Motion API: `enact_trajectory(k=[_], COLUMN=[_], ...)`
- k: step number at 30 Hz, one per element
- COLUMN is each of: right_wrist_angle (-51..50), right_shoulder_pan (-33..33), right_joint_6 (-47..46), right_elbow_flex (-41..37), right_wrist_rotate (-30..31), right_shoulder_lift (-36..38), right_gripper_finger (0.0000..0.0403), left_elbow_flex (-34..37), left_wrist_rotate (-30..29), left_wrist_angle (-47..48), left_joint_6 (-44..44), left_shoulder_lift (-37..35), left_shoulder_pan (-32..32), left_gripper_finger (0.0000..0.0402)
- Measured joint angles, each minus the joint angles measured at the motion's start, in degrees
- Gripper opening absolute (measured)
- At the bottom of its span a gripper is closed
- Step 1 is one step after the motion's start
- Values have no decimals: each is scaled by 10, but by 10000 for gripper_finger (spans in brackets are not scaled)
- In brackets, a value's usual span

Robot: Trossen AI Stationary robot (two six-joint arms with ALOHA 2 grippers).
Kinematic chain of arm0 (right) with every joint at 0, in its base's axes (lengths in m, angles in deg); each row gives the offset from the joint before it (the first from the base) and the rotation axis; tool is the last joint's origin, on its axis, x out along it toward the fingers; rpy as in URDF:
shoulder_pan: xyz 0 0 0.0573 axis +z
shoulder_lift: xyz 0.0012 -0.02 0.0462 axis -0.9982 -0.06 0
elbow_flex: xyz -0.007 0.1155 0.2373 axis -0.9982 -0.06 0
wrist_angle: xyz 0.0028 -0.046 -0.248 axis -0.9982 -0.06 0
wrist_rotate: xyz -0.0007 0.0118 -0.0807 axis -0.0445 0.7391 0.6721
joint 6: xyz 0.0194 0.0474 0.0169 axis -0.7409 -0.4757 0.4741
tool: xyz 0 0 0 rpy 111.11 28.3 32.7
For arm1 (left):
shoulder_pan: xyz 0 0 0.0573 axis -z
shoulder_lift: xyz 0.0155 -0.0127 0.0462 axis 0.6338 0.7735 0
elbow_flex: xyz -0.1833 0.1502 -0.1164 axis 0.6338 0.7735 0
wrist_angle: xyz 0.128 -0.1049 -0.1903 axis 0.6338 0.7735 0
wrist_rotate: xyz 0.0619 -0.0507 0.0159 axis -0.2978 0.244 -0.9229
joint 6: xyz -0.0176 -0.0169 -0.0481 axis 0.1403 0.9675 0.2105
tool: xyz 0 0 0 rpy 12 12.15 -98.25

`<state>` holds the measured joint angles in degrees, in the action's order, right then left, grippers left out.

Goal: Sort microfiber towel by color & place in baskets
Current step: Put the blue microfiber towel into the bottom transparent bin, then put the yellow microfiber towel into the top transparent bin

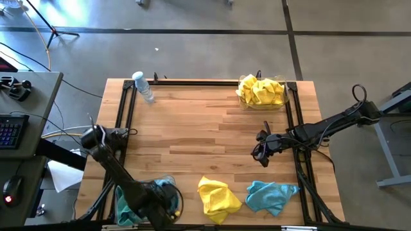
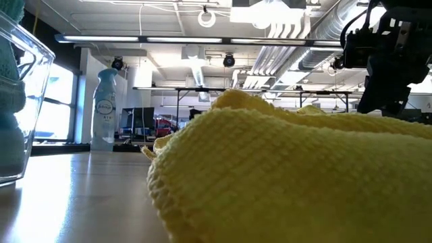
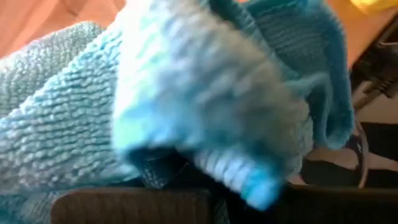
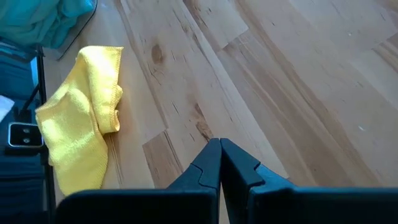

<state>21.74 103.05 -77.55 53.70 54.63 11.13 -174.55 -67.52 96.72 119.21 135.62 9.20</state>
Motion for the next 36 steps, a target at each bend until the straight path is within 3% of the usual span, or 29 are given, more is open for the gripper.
enact_trajectory(k=[5,10,17,24,29,36], right_wrist_angle=[0,2,4,4,4,4], right_shoulder_pan=[0,0,0,0,0,0], right_joint_6=[-19,-39,-65,-81,-92,-92], right_elbow_flex=[0,0,0,0,0,0], right_wrist_rotate=[0,2,16,19,19,42], right_shoulder_lift=[0,0,0,0,0,0], right_gripper_finger=[0,0,0,0,0,0], left_elbow_flex=[108,160,165,166,167,166], left_wrist_rotate=[14,15,12,27,32,24], left_wrist_angle=[-81,-108,-97,-104,-99,-98], left_joint_6=[0,23,20,19,19,24], left_shoulder_lift=[-55,-57,-55,-64,-113,-200], left_shoulder_pan=[-2,-3,-5,-5,-5,-4], left_gripper_finger=[0,0,8,63,93,99])
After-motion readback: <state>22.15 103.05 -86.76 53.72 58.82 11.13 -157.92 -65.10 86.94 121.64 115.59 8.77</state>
